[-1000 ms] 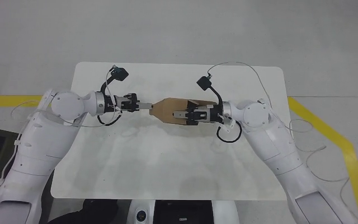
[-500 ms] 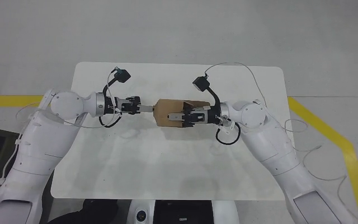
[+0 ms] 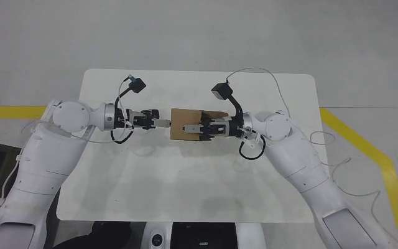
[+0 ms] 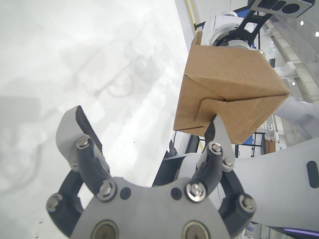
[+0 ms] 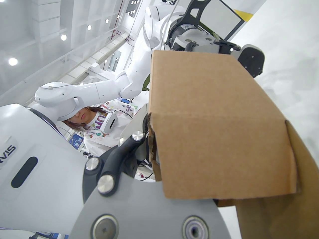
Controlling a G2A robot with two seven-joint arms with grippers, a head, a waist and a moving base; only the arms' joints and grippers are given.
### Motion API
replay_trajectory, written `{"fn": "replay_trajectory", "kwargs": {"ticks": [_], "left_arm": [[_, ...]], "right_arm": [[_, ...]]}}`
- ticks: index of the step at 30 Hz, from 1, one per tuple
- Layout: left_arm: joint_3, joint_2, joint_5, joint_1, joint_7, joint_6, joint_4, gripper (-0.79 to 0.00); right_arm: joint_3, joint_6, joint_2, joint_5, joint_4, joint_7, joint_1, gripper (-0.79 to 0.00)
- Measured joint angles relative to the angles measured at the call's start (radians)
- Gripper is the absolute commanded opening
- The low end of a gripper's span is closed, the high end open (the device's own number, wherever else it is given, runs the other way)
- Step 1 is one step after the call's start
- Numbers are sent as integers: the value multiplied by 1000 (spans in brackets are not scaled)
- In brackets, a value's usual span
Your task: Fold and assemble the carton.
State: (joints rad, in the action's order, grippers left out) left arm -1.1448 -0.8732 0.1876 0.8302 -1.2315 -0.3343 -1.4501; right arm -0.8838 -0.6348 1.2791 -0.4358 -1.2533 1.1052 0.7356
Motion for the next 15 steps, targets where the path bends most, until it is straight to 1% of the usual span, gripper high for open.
{"fn": "replay_trajectory", "kwargs": {"ticks": [8, 15], "left_arm": [[2, -2, 38, 8, -5, -51, 6, 0], [17, -7, 96, 0, -28, -65, 12, 0]], "right_arm": [[13, -32, 10, -59, 13, 27, -8, -785], [24, -45, 16, -99, 18, 36, -12, -785]]}}
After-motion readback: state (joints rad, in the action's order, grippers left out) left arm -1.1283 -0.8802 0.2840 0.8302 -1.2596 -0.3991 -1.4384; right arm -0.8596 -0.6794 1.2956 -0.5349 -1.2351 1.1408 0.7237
